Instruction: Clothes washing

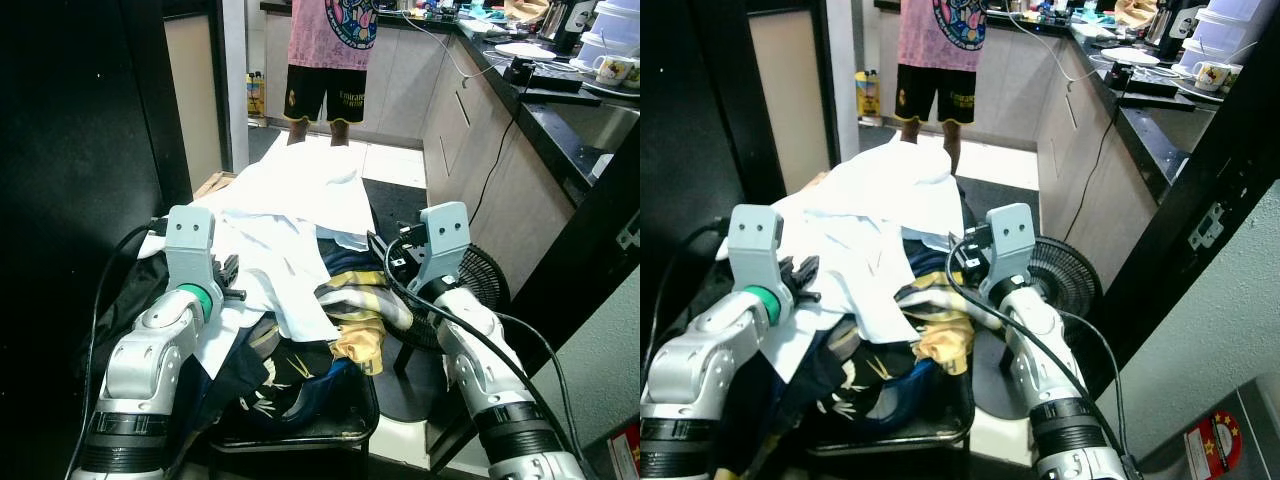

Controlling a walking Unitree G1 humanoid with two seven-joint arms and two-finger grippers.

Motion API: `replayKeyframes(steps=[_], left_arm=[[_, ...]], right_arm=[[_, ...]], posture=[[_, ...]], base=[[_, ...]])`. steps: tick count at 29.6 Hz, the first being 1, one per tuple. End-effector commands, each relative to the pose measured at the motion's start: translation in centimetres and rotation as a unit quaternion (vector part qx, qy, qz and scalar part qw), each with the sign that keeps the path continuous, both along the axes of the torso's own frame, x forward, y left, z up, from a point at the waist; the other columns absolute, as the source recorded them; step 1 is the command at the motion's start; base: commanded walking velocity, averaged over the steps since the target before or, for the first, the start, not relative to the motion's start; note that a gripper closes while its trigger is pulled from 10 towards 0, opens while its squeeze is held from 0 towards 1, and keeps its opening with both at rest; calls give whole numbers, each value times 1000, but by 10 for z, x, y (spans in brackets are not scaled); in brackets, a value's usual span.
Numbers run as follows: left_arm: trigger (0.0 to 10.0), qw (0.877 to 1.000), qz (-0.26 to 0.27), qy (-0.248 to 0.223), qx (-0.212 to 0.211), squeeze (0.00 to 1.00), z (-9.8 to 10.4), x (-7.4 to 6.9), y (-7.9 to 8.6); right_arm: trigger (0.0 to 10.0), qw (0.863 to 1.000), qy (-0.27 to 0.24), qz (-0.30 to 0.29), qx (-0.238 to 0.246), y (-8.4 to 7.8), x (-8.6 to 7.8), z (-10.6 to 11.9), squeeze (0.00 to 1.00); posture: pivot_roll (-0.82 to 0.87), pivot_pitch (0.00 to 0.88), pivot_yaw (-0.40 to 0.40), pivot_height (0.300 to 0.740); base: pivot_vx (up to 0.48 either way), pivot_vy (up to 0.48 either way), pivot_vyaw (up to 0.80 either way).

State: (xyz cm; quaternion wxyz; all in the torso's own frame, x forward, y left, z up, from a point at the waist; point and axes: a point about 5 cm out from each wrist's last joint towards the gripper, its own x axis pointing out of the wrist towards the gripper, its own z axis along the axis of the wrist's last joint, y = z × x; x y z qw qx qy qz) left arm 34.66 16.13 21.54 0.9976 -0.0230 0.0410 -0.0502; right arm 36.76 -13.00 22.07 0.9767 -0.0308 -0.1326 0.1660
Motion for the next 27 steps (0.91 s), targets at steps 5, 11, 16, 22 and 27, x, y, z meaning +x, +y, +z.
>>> replayKeyframes(steps=[5, 11, 16, 22, 27], left_arm=[[0, 999, -16, -34, -4, 0, 6, -3, -3], [0, 986, -51, -142, -74, 0, 46, -9, -5], [0, 927, -124, -271, -226, 0, 99, -25, -5], [0, 808, -196, -402, -383, 0, 155, -52, 10], [0, 753, -234, -440, -429, 0, 171, -65, 16]], right_arm=[[10000, 1000, 1, -3, -6, -1, 1, -1, 0], [10000, 1000, 2, -3, -3, -1, 1, -1, 0], [10000, 1000, 2, -3, 0, -2, 2, 0, 0], [10000, 1000, 2, -6, 7, -3, 3, 1, 0], [10000, 1000, 1, -7, 11, -3, 3, 2, 0]], posture=[[-10, 59, -26, 740], [-9, 60, -26, 740], [-10, 58, -24, 740], [-9, 54, -22, 740], [-8, 49, -22, 740]], base=[[0, 0, 0], [0, 0, 0], [0, 0, 0], [0, 0, 0], [0, 0, 0]])
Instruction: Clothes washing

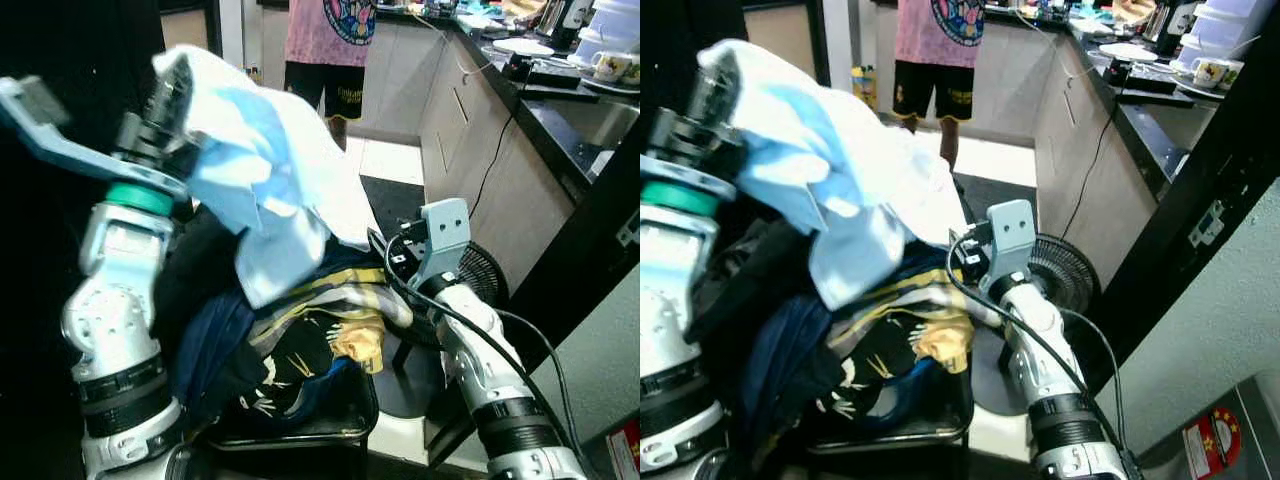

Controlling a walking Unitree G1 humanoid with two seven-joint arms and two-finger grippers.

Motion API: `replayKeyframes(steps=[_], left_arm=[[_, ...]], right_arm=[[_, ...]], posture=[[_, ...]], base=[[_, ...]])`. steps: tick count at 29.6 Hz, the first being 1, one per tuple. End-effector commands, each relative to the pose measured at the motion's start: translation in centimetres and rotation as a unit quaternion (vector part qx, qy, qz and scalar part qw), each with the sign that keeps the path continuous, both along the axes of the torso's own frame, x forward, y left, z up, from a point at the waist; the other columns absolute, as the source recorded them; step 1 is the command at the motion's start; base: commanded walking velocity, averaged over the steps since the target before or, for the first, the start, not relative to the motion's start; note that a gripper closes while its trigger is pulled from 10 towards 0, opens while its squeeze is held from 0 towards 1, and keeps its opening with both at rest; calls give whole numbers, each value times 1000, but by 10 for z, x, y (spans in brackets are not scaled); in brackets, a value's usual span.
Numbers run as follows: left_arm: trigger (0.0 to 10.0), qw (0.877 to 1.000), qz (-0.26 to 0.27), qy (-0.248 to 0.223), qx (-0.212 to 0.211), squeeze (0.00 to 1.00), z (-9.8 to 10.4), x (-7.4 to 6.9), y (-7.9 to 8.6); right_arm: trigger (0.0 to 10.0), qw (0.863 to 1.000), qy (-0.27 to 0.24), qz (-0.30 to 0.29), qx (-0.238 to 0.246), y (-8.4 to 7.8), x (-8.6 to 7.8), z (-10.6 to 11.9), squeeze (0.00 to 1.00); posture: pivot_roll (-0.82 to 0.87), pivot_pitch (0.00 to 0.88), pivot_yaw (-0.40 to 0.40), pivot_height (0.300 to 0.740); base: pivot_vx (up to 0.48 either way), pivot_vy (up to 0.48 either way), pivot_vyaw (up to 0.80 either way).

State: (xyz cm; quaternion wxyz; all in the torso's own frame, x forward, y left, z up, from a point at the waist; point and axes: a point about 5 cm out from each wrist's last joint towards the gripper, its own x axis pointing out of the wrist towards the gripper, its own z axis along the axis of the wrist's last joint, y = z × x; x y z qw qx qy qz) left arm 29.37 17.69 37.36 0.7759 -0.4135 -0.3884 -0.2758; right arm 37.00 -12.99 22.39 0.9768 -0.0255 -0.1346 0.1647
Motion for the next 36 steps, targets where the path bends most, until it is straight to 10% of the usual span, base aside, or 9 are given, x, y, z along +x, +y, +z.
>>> replayKeyframes(steps=[1, 12, 14, 18, 28, 29, 33, 34, 36], left_arm=[[0, 997, -29, -70, -26, 0, 17, -17, 2], [0, 994, 56, 47, 87, 0, -6, 3, 0], [0, 934, 202, 195, 222, 0, -42, 33, 4], [0, 862, 292, 252, 329, 0, -72, 41, 7], [0, 841, 350, 262, 319, 0, -77, 29, 17], [3804, 831, 350, 280, 330, 0, -86, 28, 18], [3804, 826, 343, 295, 338, 0, -95, 27, 17], [7922, 818, 341, 306, 347, 0, -104, 25, 16], [10000, 806, 341, 320, 362, 0, -113, 26, 11]], right_arm=[[10000, 1000, 2, -6, 7, -4, 1, -1, 0], [10000, 1000, 2, -4, 8, -1, 1, -1, 0], [10000, 1000, 3, -1, 6, 1, -1, -2, 0], [10000, 1000, 4, 2, 6, 3, -2, -3, 0], [10000, 1000, -3, 5, 18, 3, -6, 0, 0], [10000, 1000, -4, 3, 26, 3, -6, 2, 0], [10000, 999, 0, -2, 34, 1, -5, 3, 0], [10000, 999, -1, -6, 42, 0, -4, 4, 0], [10000, 999, -3, -14, 47, -2, -4, 5, 0]], posture=[[-7, 48, -22, 740], [-6, 51, -25, 740], [-7, 55, -25, 740], [-9, 56, -23, 740], [-4, 60, -24, 740], [0, 59, -24, 740], [1, 60, -24, 740], [0, 61, -20, 740], [6, 61, -13, 740]], base=[[0, 0, 0], [0, 0, 0], [0, 0, 0], [0, 0, 0], [0, 0, 0], [0, 0, -800], [0, 0, -800], [0, 0, -800], [0, 0, -800]])
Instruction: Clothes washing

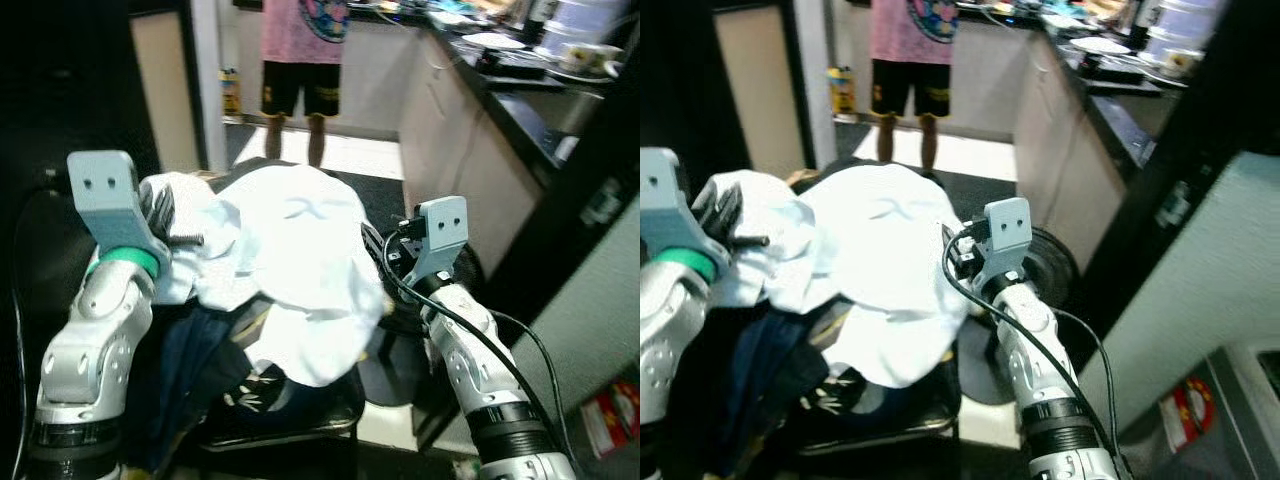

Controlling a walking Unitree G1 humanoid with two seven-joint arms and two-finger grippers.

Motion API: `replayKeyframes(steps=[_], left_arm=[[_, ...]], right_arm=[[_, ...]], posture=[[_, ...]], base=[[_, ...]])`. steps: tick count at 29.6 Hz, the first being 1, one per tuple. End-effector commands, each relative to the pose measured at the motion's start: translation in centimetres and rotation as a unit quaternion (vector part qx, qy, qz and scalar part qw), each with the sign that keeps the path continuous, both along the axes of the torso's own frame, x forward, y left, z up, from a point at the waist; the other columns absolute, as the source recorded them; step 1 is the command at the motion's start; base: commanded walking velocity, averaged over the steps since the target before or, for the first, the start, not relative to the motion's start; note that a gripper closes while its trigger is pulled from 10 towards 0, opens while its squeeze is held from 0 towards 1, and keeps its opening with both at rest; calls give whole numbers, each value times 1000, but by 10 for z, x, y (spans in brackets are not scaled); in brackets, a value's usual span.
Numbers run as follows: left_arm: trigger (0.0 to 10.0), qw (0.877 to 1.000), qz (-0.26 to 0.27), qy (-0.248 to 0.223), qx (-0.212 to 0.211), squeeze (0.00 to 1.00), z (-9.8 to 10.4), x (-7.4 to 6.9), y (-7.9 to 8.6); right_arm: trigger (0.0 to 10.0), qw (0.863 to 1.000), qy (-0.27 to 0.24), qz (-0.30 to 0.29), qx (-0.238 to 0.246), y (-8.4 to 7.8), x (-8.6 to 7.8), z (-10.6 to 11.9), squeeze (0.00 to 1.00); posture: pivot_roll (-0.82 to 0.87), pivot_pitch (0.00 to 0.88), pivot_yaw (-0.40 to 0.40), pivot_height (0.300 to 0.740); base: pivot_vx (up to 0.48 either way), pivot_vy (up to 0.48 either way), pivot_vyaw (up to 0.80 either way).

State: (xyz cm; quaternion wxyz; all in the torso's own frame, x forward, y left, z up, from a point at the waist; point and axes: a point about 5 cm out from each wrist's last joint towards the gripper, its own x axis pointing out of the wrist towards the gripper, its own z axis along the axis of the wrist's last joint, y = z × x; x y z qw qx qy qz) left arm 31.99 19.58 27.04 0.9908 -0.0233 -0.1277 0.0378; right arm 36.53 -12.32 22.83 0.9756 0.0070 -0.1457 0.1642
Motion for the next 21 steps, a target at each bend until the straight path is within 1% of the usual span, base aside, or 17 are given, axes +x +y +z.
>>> replayKeyframes(steps=[1, 2, 5, 6, 7, 9, 10, 12, 13, 15, 17, 18, 20, 21], left_arm=[[10000, 1000, -3, 22, 14, 0, -10, 0, -8], [10000, 999, 7, 38, 30, 0, -17, 1, -12], [10000, 998, 15, 50, 37, 0, -23, 4, -15], [10000, 997, 19, 65, 34, 0, -29, 6, -17], [10000, 997, 16, 69, 23, 0, -31, 8, -18], [10000, 997, 16, 69, 23, 0, -31, 8, -18], [10000, 998, 8, 68, 9, 0, -31, 8, -20], [10000, 998, 8, 68, 9, 0, -31, 8, -20], [10000, 999, 13, 45, 19, 0, -27, 9, -19], [10000, 1000, 14, 12, 22, 0, -18, 11, -21], [10000, 1000, 10, 4, 25, 0, -15, 11, -22], [10000, 999, 14, 10, 38, 0, -13, 11, -23], [10000, 999, -40, 3, 33, 0, -9, 8, -30], [10000, 998, -46, -1, 51, 0, -8, 7, -31]], right_arm=[[10000, 1000, 4, -18, 13, -9, 0, 0, 0], [10000, 999, 4, -26, 18, -11, 0, 1, 0], [10000, 999, 3, -31, 22, -13, 0, 1, 0], [10000, 999, 2, -38, 29, -14, 0, 1, 0], [10000, 998, 1, -42, 36, -15, -1, 1, 0], [10000, 998, 1, -42, 36, -15, -1, 1, 0], [10000, 998, -1, -46, 43, -15, -1, 2, 0], [10000, 998, -1, -46, 43, -15, -1, 2, 0], [10000, 997, -7, -52, 56, -15, -1, 6, 0], [10000, 995, -22, -58, 77, -15, -2, 16, 0], [10000, 994, -26, -59, 83, -15, -2, 20, 0], [10000, 994, -30, -59, 86, -15, -1, 23, 0], [10000, 995, -31, -57, 79, -14, -1, 25, 0], [10000, 995, -30, -57, 71, -14, -1, 23, 0]], posture=[[6, 61, -13, 740], [14, 58, -4, 740], [21, 53, 4, 740], [35, 48, 17, 740], [39, 43, 29, 740], [39, 43, 29, 740], [40, 42, 32, 740], [40, 42, 32, 740], [53, 37, 51, 740], [60, 31, 60, 740], [60, 31, 60, 740], [67, 28, 66, 740], [70, 27, 74, 740], [76, 25, 80, 740]], base=[[0, 0, -800], [0, 0, -800], [0, 0, -800], [0, 0, -800], [0, 0, -800], [0, 0, -800], [0, 0, -800], [0, 0, -800], [0, 0, -800], [0, 0, -800], [0, 0, -800], [0, 0, -800], [0, 0, -800], [0, 0, -800]])
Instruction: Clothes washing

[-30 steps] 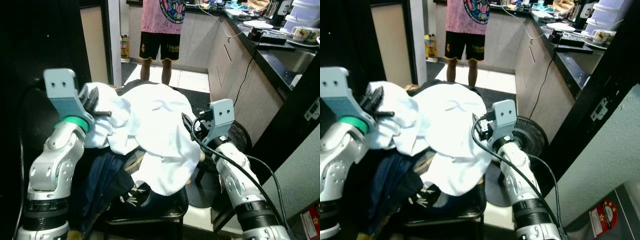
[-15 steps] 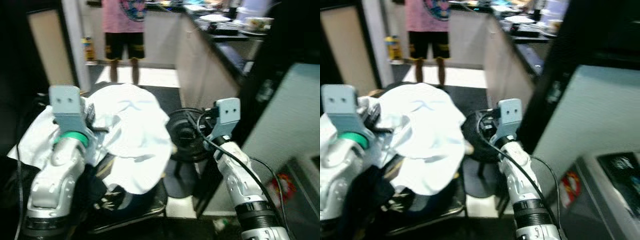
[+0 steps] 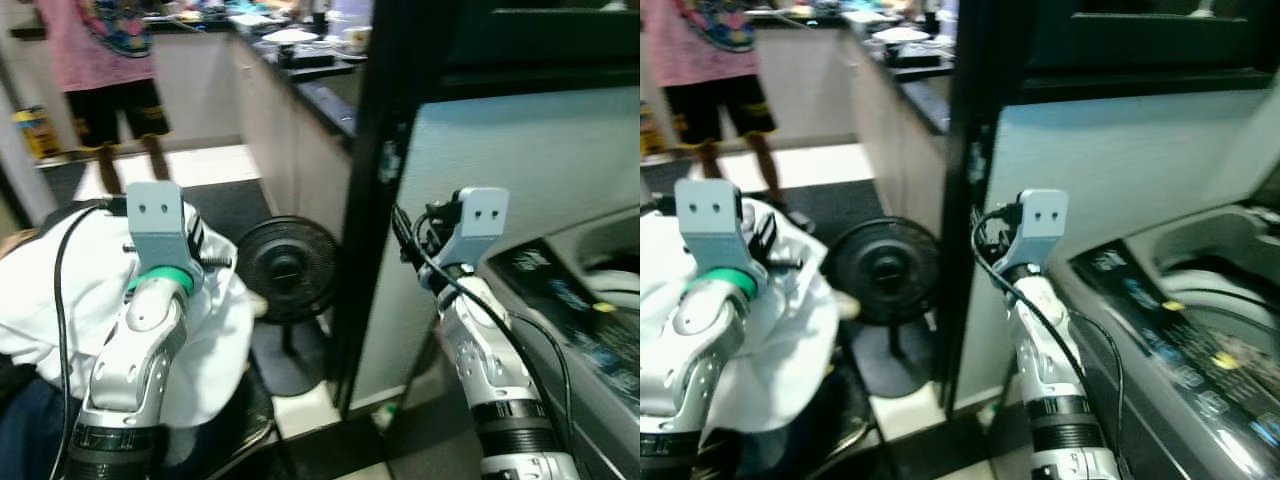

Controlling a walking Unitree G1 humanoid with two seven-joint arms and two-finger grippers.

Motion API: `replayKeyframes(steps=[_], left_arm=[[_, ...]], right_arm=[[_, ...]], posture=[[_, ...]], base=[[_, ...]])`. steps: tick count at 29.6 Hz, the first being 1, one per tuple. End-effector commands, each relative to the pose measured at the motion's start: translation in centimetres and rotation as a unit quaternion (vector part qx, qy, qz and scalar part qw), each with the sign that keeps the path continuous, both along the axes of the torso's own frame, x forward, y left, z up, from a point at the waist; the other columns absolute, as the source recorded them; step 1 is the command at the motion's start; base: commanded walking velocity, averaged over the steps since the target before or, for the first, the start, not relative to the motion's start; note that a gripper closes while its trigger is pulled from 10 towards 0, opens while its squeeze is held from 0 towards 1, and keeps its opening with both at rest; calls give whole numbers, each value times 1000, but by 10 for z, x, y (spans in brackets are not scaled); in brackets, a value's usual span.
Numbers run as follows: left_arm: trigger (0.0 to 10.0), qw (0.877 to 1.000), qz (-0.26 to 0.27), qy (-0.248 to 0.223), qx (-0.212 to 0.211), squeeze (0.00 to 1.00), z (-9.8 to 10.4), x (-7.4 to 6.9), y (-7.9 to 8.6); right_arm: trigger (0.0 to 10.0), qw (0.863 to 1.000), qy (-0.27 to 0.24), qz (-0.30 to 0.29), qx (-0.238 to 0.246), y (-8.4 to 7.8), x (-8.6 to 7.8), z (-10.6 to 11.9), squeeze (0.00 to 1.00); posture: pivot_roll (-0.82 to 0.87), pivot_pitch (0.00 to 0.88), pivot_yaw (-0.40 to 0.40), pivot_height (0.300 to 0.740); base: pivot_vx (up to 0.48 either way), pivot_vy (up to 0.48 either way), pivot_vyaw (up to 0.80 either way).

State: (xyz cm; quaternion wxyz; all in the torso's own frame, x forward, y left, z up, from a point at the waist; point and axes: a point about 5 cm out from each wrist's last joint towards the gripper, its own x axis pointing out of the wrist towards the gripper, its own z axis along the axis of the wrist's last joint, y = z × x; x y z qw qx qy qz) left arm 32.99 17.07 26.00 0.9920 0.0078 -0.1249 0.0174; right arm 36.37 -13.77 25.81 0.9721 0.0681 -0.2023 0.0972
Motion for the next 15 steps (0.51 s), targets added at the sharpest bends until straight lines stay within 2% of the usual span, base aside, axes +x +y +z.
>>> replayKeyframes(steps=[1, 2, 4, 6, 9, 12, 15], left_arm=[[10000, 999, -30, -4, 18, 0, 2, -3, -6], [10000, 999, -39, -4, 31, 0, 0, -3, -7], [10000, 999, -39, -4, 31, 0, 0, -3, -7], [10000, 997, -22, -14, 67, 0, -2, -3, -1], [10000, 997, -17, -16, 67, 0, -1, -1, 4], [10000, 998, -8, -23, 50, 0, 2, 1, 6], [10000, 999, -15, -22, 46, 0, 3, 2, 2]], right_arm=[[10000, 1000, 16, 1, -7, 1, 1, -7, 0], [10000, 1000, 21, 0, -9, 1, 0, -10, 0], [10000, 1000, 21, 0, -9, 1, 0, -10, 0], [10000, 999, 31, -5, -4, 1, -4, -18, 0], [10000, 1000, 27, -5, -2, 2, -4, -15, 0], [10000, 1000, 18, -4, -6, 0, -2, -8, 0], [10000, 1000, 10, -8, -10, -4, 1, -1, 0]], posture=[[76, 25, 80, 740], [80, 26, 86, 740], [80, 26, 86, 740], [75, 23, 90, 740], [65, 31, 95, 740], [62, 33, 98, 740], [72, 39, 87, 740]], base=[[0, 0, -800], [0, 0, -800], [0, 0, -800], [0, 0, -800], [0, 0, -800], [0, 0, -800], [0, 0, -800]])
